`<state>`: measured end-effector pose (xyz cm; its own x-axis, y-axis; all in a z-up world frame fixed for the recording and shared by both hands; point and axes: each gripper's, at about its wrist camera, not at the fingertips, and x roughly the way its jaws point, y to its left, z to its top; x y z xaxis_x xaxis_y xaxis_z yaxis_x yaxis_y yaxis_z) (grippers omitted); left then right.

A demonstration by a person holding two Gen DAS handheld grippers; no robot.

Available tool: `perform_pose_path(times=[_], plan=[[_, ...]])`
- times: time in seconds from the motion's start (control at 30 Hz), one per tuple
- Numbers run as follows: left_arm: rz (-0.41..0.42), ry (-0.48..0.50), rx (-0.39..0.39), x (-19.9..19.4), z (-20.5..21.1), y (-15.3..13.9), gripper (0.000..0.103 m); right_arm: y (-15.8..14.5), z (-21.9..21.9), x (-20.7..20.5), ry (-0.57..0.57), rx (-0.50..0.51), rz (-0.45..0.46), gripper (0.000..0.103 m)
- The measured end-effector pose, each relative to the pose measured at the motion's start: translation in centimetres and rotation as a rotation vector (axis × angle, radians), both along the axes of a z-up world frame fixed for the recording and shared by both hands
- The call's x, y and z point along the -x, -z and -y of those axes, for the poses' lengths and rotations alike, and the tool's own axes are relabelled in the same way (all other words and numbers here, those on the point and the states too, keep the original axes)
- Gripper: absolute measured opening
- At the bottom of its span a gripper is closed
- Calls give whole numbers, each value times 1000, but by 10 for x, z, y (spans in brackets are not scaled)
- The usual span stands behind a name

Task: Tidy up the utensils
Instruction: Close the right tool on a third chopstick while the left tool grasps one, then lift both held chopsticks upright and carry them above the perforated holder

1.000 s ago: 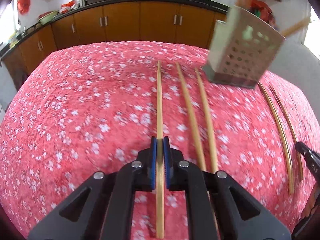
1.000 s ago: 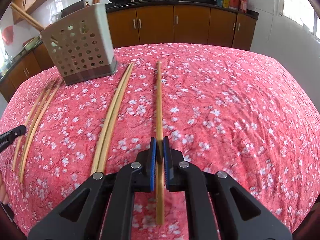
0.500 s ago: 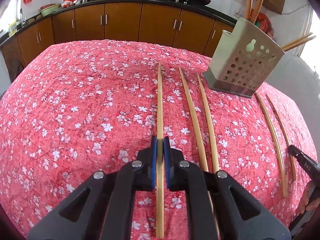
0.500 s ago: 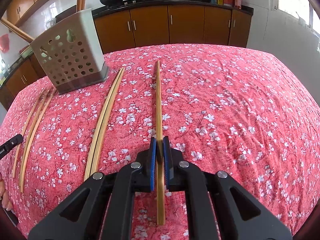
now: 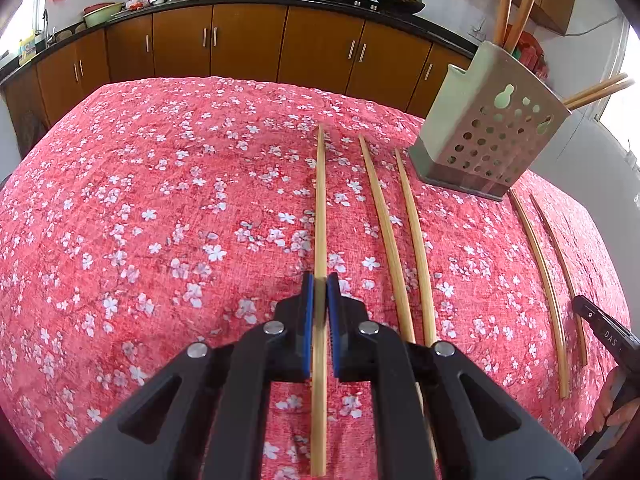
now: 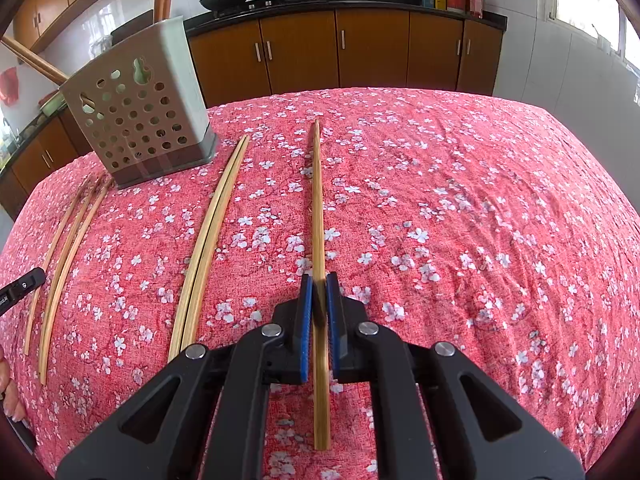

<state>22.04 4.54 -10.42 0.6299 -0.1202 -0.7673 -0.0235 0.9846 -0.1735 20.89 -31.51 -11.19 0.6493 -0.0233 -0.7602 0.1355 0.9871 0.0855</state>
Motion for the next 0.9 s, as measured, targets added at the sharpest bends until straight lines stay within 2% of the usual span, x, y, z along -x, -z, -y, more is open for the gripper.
perform_pose_path(times=[0.8, 0.9], plan=[[-1, -2, 8, -1, -1, -2, 10, 0, -1, -1, 4, -1, 0, 9], [-10, 22, -45, 0, 4, -3, 10, 0, -7, 4, 5, 6, -3, 9]])
